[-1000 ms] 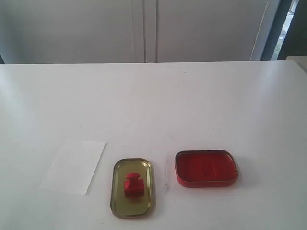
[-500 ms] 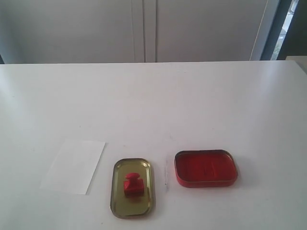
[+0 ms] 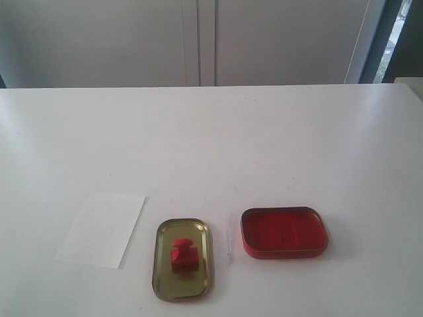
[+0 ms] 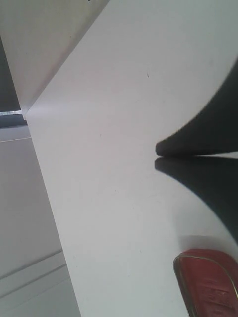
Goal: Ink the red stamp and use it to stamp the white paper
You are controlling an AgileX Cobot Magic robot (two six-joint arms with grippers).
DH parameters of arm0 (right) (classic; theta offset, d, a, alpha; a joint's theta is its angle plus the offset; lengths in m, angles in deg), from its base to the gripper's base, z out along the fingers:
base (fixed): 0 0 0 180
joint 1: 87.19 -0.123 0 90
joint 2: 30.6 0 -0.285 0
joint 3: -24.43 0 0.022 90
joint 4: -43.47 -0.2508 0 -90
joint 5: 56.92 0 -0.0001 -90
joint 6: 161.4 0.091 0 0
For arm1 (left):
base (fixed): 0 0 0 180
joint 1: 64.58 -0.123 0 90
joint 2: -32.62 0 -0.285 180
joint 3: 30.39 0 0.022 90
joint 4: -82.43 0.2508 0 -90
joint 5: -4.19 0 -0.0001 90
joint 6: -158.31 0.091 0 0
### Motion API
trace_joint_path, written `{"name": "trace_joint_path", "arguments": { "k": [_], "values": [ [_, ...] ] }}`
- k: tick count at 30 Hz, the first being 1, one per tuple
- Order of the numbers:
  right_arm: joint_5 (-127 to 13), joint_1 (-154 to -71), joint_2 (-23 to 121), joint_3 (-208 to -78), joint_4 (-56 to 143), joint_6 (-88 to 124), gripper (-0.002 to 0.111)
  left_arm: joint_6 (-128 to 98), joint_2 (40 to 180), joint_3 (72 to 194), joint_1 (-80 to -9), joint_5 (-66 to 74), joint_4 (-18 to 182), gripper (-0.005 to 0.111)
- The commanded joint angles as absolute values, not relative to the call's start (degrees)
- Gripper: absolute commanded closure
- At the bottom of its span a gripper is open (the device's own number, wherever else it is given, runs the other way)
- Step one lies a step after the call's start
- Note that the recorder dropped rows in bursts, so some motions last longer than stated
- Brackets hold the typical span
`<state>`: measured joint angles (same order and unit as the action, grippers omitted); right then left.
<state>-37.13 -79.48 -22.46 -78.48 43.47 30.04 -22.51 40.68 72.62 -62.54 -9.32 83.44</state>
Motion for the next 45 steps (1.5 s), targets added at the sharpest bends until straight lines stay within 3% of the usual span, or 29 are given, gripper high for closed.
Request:
{"name": "trace_joint_path", "arguments": {
  "k": [1, 17, 28, 45],
  "values": [
    [-37.30, -79.21, -22.81, -78.35, 43.47, 30.03, 0.108, -22.02, 40.41, 72.39, -62.78, -9.17, 83.33, 0.107],
    [-37.30, -79.21, -22.81, -78.35, 43.47, 30.03, 0.108, -21.69, 40.41, 72.39, -62.78, -8.31, 83.33, 0.107],
    [-37.30, -79.21, -22.81, -78.35, 43.47, 30.03, 0.108, -21.69, 40.41, 72.39, -62.78, 6.09, 83.33, 0.107],
    [-37.30, -79.21, -22.81, -78.35, 43.47, 30.03, 0.108, -21.69, 40.41, 72.39, -62.78, 5.78, 83.33, 0.107]
  ]
}}
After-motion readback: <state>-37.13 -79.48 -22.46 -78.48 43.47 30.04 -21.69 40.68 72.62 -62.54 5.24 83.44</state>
